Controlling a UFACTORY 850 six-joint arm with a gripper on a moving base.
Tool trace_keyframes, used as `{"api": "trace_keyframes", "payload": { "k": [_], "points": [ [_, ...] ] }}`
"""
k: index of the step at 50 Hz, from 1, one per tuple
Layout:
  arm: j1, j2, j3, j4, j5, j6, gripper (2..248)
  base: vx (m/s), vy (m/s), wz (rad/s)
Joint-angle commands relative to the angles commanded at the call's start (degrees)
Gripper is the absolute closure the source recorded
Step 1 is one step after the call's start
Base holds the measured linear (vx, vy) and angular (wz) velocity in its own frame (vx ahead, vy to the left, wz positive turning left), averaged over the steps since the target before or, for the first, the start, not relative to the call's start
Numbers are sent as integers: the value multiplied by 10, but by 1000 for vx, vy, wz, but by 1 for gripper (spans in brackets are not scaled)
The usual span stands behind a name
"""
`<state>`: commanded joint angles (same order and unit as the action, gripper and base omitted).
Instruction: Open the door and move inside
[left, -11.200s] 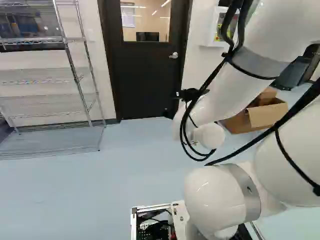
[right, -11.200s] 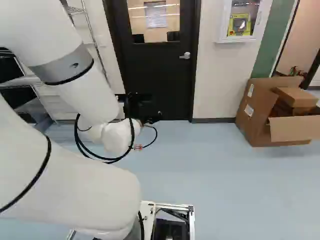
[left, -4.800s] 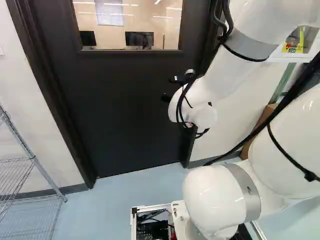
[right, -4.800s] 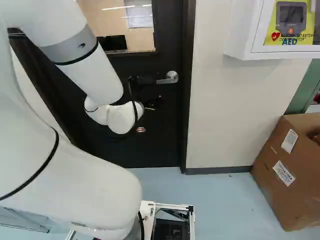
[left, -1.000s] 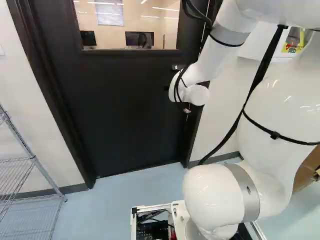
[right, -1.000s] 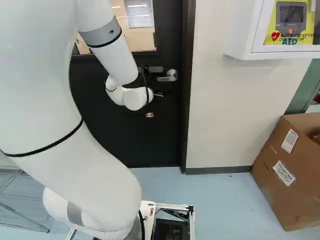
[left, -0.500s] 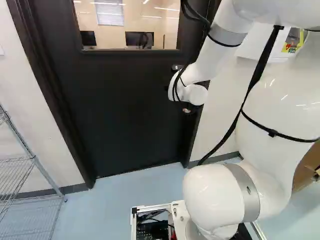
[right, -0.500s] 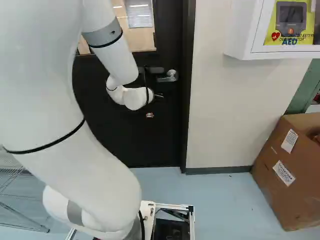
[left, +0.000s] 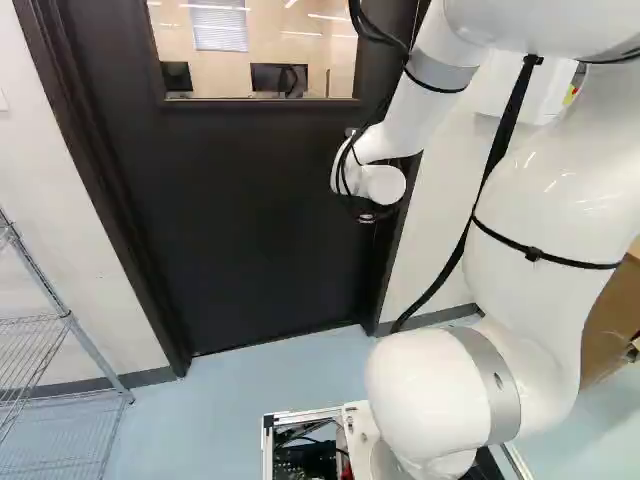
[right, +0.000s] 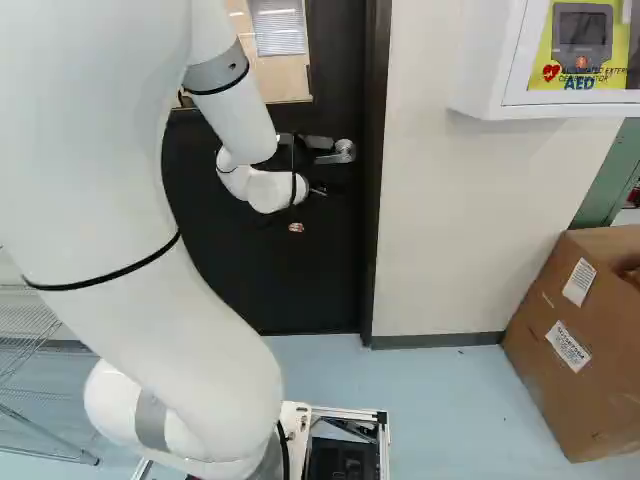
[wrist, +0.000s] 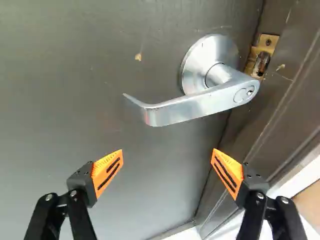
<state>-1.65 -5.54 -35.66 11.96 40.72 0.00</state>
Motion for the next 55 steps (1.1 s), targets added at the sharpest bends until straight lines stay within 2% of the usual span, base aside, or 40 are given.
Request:
{"api": "trace_keyframes", "payload": {
  "k": [10, 55],
  "points": [
    [6, -20, -22, 11, -3, 0, 3, 0, 0, 0],
    [23, -134, -152, 16, -3, 0, 3, 0, 0, 0]
  ]
}}
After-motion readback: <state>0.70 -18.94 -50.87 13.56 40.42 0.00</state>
